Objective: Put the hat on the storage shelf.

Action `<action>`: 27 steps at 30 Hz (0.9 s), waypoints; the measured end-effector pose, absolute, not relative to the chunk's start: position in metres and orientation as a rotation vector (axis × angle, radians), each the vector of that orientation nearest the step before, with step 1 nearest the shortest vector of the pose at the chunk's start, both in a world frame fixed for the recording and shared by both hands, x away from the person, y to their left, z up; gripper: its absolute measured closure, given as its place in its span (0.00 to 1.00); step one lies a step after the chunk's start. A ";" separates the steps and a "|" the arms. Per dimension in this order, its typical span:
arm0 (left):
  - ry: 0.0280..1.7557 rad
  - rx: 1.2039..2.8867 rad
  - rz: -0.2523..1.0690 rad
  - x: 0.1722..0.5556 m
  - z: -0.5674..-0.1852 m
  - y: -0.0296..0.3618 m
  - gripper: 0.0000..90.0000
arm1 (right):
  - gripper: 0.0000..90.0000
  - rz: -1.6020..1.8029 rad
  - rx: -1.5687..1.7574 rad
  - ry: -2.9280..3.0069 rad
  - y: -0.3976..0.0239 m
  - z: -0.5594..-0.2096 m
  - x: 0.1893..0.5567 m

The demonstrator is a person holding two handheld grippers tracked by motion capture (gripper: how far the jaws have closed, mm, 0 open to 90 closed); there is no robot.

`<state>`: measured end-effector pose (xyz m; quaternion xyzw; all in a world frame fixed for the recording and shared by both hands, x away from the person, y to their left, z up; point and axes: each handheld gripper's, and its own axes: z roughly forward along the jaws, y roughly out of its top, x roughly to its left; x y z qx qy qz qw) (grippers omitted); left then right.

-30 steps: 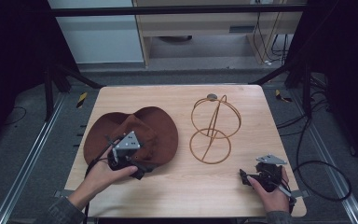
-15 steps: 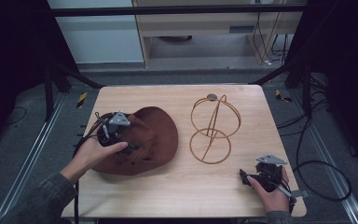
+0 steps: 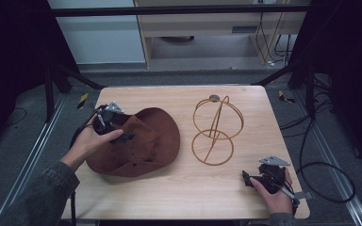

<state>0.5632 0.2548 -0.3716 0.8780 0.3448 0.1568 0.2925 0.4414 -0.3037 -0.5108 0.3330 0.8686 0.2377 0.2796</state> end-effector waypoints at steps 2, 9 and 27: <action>0.913 2.352 0.430 0.565 -0.370 0.254 0.06 | 0.01 0.637 0.893 2.329 -0.304 -0.511 0.441; 0.911 2.400 0.442 0.573 -0.373 0.251 0.05 | 0.01 0.637 0.894 2.327 -0.304 -0.511 0.441; 0.997 2.468 0.353 0.588 -0.403 0.245 0.10 | 0.01 0.636 0.894 2.328 -0.304 -0.511 0.441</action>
